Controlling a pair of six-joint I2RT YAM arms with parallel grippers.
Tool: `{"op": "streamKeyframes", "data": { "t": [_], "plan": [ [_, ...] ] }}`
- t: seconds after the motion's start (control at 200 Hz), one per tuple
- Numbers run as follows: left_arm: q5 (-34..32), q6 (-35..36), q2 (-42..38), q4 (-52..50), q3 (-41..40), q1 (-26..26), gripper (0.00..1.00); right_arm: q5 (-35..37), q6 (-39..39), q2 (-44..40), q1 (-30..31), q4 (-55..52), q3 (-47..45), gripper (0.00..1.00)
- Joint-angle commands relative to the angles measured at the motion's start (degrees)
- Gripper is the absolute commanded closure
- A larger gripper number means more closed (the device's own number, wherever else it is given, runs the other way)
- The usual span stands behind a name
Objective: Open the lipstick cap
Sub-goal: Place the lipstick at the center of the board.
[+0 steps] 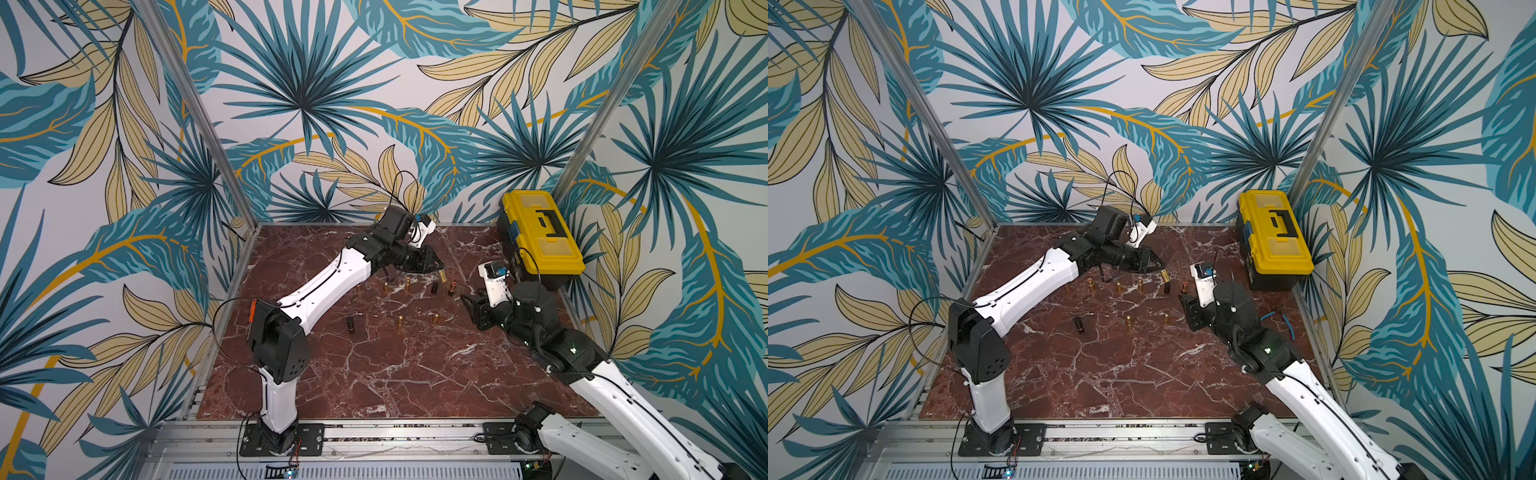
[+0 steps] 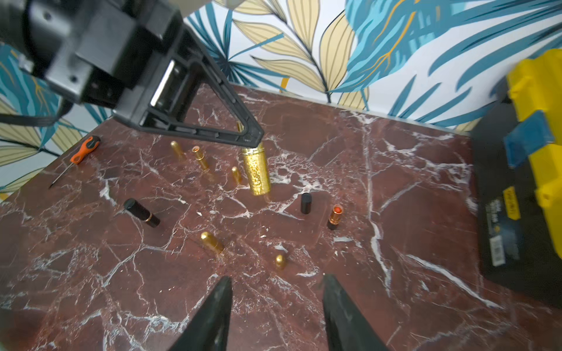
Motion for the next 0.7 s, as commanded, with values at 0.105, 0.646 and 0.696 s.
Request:
{"op": "streamKeyframes", "data": {
  "t": [0.105, 0.646, 0.696],
  "plan": [
    [-17.03, 11.64, 6.22, 1.05, 4.37, -7.2, 0.93, 15.89, 3.81, -5.41, 0.04, -9.54, 4.25, 0.5],
    [-27.95, 20.84, 10.01, 24.97, -14.83, -15.65, 0.93, 24.27, 5.89, -9.79, 0.09, -11.42, 1.8, 0.48],
    [-28.49, 21.57, 10.18, 26.36, -15.99, -15.93, 0.93, 23.93, 5.96, -9.77, 0.07, -11.45, 1.68, 0.48]
  ]
}}
